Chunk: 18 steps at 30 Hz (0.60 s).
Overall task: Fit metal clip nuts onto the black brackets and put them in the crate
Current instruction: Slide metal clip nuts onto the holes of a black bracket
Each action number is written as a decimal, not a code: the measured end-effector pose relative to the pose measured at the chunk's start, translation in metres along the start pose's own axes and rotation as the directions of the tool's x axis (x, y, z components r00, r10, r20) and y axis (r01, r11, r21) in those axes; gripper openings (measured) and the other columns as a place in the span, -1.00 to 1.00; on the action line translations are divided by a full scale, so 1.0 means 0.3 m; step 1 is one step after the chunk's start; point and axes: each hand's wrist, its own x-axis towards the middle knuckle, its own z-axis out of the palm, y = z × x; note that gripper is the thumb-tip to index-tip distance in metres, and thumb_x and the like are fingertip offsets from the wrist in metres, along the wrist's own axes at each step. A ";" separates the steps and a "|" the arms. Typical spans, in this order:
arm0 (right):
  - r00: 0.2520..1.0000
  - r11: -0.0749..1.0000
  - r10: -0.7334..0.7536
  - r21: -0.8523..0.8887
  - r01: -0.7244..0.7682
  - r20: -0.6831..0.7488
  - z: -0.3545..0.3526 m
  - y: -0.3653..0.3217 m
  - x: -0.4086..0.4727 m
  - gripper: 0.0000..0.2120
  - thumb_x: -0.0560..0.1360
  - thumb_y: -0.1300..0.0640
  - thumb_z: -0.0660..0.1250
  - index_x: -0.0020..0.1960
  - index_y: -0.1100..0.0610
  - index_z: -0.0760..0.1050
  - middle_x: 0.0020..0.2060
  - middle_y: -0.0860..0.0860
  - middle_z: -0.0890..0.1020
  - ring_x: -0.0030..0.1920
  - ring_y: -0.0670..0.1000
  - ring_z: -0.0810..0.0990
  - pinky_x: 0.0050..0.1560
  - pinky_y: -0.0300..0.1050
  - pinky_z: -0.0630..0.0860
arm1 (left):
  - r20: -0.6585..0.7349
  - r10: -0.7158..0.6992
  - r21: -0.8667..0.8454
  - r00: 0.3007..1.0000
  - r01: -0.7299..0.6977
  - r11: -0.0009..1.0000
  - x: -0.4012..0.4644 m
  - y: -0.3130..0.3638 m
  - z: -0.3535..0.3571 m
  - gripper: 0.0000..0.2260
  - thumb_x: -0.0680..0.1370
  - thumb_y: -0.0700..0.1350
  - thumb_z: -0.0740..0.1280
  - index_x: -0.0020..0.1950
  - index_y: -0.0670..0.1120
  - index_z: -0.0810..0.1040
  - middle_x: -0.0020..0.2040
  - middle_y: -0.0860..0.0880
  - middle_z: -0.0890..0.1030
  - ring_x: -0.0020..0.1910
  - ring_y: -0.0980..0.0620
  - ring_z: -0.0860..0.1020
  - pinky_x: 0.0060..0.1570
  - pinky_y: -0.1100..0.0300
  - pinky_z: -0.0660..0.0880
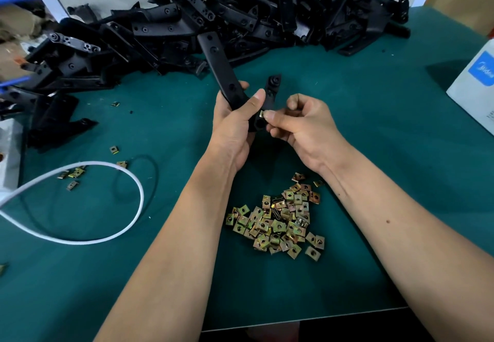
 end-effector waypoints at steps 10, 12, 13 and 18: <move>0.999 0.984 -0.050 -0.169 0.051 0.012 -0.022 -0.032 0.021 -0.93 0.56 0.27 0.46 -0.02 0.24 0.58 -0.20 0.18 0.73 -0.25 0.08 0.70 -0.19 -0.14 0.64 | -0.058 0.011 -0.110 0.998 -0.017 0.994 0.028 -0.004 -0.020 -0.74 0.56 -0.27 0.44 0.14 -0.04 0.46 -0.16 0.02 0.60 -0.19 0.05 0.61 -0.13 0.10 0.52; 0.999 0.973 -0.046 -0.226 0.044 -0.002 -0.042 -0.041 0.026 -0.91 0.62 0.22 0.38 0.02 0.24 0.63 -0.18 0.15 0.74 -0.26 0.02 0.66 -0.24 -0.19 0.59 | -0.056 -0.040 -0.212 0.998 0.027 0.977 0.035 0.005 -0.040 -0.77 0.57 -0.26 0.43 0.11 -0.01 0.47 -0.18 0.05 0.65 -0.23 0.10 0.64 -0.22 0.17 0.54; 0.998 0.957 -0.053 -0.286 0.047 -0.014 -0.048 -0.040 0.027 -0.87 0.64 0.20 0.36 0.01 0.23 0.66 -0.21 0.11 0.73 -0.29 -0.02 0.62 -0.30 -0.20 0.54 | -0.054 -0.062 -0.254 0.997 0.046 0.966 0.037 0.009 -0.046 -0.77 0.57 -0.26 0.42 0.10 0.00 0.47 -0.19 0.06 0.67 -0.23 0.12 0.65 -0.24 0.18 0.54; 0.998 0.911 -0.052 -0.409 0.063 0.038 -0.004 -0.007 0.007 -0.86 0.59 0.12 0.44 -0.10 0.11 0.72 -0.37 0.00 0.57 -0.35 -0.06 0.46 -0.43 -0.25 0.36 | 0.025 -0.091 -0.333 0.996 0.094 0.938 0.031 0.009 -0.045 -0.81 0.58 -0.26 0.39 0.10 -0.03 0.49 -0.21 0.05 0.67 -0.22 0.08 0.62 -0.09 0.09 0.53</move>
